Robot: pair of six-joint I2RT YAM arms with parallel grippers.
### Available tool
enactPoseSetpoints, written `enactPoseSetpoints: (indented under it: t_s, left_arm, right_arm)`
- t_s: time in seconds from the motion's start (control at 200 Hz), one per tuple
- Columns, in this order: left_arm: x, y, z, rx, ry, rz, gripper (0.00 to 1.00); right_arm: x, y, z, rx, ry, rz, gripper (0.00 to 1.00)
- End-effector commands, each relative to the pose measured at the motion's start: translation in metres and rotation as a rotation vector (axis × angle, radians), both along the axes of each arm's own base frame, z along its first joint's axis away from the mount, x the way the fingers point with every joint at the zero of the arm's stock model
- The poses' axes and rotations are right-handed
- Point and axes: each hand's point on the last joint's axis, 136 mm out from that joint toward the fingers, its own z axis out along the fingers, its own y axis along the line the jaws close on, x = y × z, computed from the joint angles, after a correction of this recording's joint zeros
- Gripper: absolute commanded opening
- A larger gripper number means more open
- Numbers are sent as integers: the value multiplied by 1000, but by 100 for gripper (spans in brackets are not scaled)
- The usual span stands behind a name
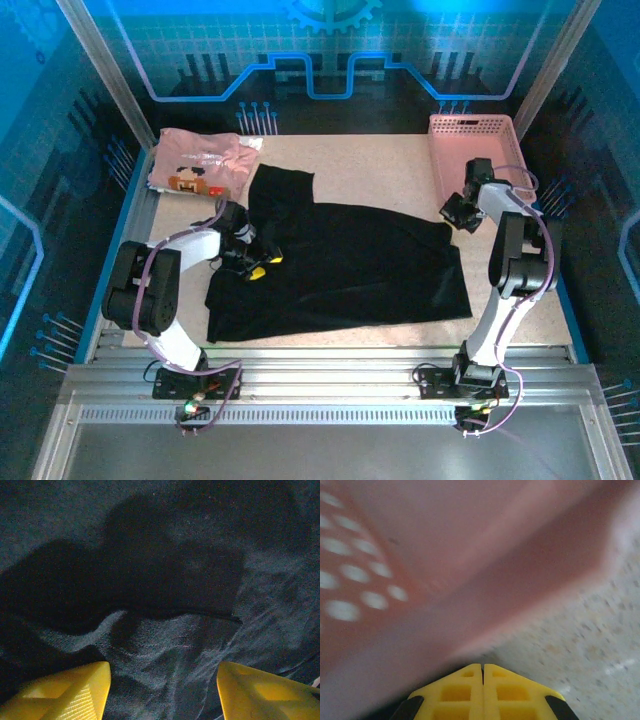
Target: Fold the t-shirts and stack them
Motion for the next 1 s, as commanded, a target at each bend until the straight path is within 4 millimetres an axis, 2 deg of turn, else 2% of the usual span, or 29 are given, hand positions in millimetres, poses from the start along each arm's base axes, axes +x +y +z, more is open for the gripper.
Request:
enactPoseSetpoints:
  t_s: [0.0, 0.145, 0.265, 0.37, 0.43, 0.5, 0.6, 0.745, 0.87, 0.995]
  left_arm:
    - [2, 1, -4, 25, 5, -18, 60]
    - [12, -1, 4, 24, -20, -28, 60]
    - [36, -5, 29, 12, -87, -38, 61]
    - [72, -4, 67, 28, -193, -37, 63]
    - [99, -1, 90, 52, -269, -30, 67]
    - [132, 5, 107, 73, -327, -13, 70]
    - [176, 17, 113, 139, -351, 11, 71]
    - [233, 29, 102, 241, -385, 13, 73]
    - [264, 41, 84, 350, -374, -12, 72]
    - [282, 60, 65, 490, -375, -40, 72]
  right_arm:
    - [30, 6, 36, -59, -116, 65, 0]
    - [38, 5, 43, -97, -126, 92, 0]
    - [42, 6, 44, -126, -115, 120, 0]
    - [45, 9, 48, -148, -127, 142, 0]
    - [45, 10, 51, -155, -133, 146, 0]
    - [45, 14, 52, -151, -142, 155, 0]
    - [45, 21, 56, -145, -161, 168, 0]
    - [46, 34, 62, -139, -181, 214, 0]
    - [44, 44, 67, -123, -187, 247, 0]
    - [41, 53, 75, -111, -206, 268, 0]
